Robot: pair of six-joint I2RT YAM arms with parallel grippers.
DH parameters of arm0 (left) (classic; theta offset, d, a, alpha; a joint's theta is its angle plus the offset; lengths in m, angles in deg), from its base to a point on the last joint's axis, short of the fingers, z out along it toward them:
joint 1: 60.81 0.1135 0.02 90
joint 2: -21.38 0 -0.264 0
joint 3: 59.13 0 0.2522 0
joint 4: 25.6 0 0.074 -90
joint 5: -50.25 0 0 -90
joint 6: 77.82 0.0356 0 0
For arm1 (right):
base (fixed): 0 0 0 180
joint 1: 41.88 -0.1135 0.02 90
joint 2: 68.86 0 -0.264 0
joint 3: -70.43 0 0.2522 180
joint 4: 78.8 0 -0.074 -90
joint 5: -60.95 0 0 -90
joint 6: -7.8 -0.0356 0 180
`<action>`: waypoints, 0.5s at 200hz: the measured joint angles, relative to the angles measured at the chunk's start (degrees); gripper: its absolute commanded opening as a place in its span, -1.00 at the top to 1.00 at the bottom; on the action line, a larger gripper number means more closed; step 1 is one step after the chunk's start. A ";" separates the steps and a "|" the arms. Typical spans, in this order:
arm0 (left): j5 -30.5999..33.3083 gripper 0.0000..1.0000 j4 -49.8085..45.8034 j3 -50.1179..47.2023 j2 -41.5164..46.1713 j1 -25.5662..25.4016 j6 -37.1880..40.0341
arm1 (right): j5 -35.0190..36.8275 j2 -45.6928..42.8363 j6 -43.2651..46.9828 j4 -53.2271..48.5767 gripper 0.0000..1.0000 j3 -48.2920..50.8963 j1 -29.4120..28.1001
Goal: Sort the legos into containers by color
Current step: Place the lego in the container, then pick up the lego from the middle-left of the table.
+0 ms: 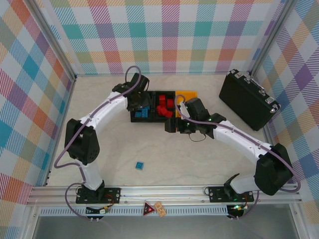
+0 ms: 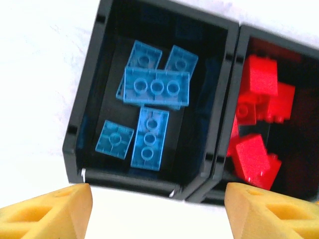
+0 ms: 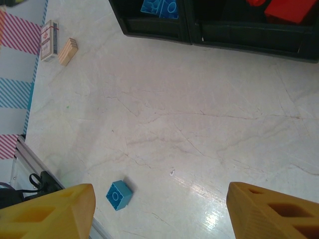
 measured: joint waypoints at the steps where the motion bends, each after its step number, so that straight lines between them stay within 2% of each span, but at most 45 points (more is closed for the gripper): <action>1: -0.02 -0.34 0.00 -0.17 0.13 -0.04 0.00 | -0.02 -0.04 0.00 -0.02 -0.40 0.02 0.00; 22: -1.60 -0.28 0.42 -5.09 3.48 -0.98 0.70 | -1.29 -1.14 1.16 -0.09 -0.39 1.07 0.00; 100: -7.02 -0.29 1.01 -19.52 14.08 -4.35 3.19 | -6.86 -4.46 5.68 -1.49 -0.37 5.07 0.00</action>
